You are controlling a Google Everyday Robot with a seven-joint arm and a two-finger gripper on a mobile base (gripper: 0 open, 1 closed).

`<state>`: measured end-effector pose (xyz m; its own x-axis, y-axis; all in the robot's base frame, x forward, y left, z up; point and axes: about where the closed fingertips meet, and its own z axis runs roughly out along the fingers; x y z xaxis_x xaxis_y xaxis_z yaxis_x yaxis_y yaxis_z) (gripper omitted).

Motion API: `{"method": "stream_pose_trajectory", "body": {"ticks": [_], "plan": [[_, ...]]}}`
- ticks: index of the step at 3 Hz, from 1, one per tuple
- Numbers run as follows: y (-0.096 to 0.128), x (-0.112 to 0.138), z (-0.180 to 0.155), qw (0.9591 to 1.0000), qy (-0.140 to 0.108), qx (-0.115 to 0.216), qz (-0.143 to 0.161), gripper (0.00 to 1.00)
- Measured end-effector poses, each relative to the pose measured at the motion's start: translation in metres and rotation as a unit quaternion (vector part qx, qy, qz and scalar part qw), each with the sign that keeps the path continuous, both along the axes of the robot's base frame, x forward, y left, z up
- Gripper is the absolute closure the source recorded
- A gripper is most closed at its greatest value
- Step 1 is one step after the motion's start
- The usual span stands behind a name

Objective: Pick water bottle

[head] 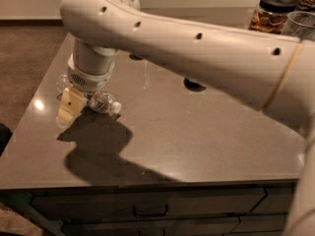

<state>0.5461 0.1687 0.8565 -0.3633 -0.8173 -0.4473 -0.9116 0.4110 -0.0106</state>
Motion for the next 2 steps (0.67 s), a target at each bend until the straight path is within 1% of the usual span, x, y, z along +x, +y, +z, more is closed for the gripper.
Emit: {"method": "stream_pose_trajectory", "body": {"ticks": [1, 2], "plan": [[0.0076, 0.0122, -0.0084, 0.9999, 0.011, -0.010, 0.005, 0.21], [0.0049, 0.0201, -0.0078, 0.9996, 0.026, -0.004, 0.005, 0.44]]}}
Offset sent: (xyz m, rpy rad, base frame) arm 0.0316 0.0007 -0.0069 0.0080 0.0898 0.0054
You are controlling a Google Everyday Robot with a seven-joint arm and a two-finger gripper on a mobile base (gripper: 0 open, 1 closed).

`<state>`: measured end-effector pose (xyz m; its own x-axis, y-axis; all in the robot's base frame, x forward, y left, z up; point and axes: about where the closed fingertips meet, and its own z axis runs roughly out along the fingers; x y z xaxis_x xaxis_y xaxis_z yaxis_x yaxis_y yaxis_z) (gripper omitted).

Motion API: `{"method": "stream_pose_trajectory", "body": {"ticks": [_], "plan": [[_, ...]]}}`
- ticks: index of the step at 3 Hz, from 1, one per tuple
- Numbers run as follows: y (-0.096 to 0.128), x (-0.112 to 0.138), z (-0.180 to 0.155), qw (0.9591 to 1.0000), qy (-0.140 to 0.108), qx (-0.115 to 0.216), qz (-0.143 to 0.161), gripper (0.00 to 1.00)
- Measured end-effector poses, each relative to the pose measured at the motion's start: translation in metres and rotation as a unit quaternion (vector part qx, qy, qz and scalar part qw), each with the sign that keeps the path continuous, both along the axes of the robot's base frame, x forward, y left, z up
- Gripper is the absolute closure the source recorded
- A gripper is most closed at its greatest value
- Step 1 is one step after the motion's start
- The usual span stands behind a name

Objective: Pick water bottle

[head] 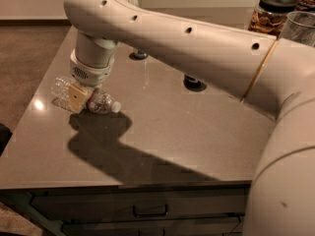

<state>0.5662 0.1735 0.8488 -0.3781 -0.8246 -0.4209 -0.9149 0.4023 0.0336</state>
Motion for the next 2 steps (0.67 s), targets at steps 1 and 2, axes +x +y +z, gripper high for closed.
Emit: {"method": "stream_pose_trajectory", "body": {"ticks": [1, 2], "plan": [[-0.038, 0.020, 0.025, 0.9994, 0.005, 0.033, -0.012, 0.82], [-0.096, 0.034, 0.065, 0.9979, -0.009, 0.063, -0.009, 1.00]]}}
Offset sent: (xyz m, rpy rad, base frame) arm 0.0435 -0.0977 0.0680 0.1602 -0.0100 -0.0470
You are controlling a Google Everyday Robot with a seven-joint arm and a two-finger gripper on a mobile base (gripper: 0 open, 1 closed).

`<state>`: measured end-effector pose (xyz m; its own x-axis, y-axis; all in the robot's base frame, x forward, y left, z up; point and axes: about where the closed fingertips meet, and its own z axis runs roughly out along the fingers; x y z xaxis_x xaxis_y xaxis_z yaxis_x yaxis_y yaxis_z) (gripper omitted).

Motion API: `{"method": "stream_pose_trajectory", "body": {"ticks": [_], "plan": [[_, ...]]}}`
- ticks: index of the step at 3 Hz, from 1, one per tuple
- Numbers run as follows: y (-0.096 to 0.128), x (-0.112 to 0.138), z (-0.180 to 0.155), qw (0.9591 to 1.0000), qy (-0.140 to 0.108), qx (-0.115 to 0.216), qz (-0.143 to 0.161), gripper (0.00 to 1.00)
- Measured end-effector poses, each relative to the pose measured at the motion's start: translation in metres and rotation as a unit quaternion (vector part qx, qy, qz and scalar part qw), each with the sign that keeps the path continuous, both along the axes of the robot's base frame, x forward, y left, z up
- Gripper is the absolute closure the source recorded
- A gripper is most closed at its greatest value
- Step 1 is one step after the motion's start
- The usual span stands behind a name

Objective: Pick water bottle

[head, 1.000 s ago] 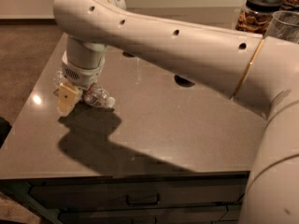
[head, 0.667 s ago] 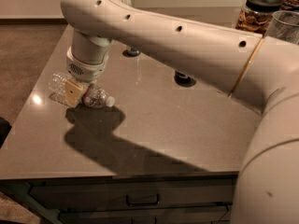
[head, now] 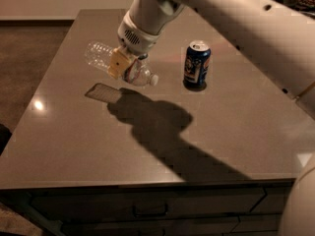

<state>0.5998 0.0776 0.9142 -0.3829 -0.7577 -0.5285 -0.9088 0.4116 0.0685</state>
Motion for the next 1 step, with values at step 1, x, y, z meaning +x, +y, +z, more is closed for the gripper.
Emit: {"method": "stream_pose_trajectory", "body": {"ticks": [1], "plan": [[-0.0011, 0.0002, 0.0029, 1.0000, -0.004, 0.001, 0.005, 1.00]]}}
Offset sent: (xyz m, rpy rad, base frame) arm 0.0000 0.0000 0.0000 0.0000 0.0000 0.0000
